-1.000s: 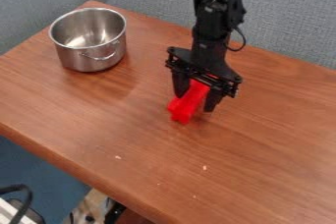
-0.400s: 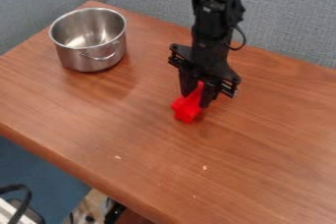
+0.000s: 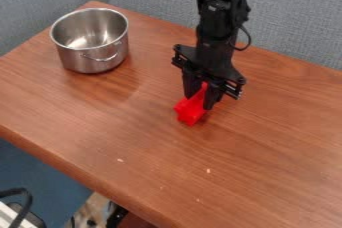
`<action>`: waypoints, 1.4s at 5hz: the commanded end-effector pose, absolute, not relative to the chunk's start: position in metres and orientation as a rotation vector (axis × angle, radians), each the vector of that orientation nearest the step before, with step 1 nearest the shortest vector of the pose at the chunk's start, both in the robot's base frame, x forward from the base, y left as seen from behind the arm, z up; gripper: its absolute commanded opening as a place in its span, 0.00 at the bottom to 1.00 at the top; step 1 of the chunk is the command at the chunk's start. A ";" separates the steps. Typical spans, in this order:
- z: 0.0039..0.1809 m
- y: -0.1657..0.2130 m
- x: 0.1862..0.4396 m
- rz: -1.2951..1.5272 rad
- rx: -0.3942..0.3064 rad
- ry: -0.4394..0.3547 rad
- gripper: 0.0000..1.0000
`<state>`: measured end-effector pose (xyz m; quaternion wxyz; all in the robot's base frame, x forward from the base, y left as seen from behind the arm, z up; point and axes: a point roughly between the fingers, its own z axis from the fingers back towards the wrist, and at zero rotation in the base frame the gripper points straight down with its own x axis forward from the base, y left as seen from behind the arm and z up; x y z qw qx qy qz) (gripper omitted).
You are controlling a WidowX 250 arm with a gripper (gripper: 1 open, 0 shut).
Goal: Put the red object in the metal pot
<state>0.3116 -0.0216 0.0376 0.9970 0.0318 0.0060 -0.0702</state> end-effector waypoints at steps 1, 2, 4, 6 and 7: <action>0.004 -0.018 0.301 -0.115 0.062 0.115 0.00; -0.004 -0.013 0.300 -0.078 0.062 0.129 0.00; -0.001 -0.017 0.289 -0.050 0.063 0.155 0.00; 0.001 -0.013 0.297 -0.156 0.076 0.179 0.00; 0.002 -0.006 0.299 -0.164 0.072 0.192 0.00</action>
